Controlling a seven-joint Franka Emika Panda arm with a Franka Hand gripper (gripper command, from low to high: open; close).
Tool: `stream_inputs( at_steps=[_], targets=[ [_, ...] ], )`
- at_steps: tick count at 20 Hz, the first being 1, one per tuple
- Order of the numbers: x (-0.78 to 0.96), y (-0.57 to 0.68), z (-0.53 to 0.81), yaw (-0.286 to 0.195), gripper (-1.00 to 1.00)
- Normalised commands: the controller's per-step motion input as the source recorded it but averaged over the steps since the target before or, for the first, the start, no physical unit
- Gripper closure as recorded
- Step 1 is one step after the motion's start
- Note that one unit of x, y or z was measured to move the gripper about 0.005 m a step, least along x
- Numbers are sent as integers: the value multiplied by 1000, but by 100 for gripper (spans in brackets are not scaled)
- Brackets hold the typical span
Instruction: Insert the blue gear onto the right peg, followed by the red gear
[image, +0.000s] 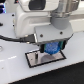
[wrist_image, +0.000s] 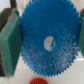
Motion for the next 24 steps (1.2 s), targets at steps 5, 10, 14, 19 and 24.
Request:
stream_inputs(
  at_steps=[5,10,14,19,24],
  targets=[
    [131,94,201,0,100],
    [86,110,441,0,100],
    [127,22,64,0,100],
    [185,3,-117,0,100],
    [191,11,-149,0,100]
  ],
)
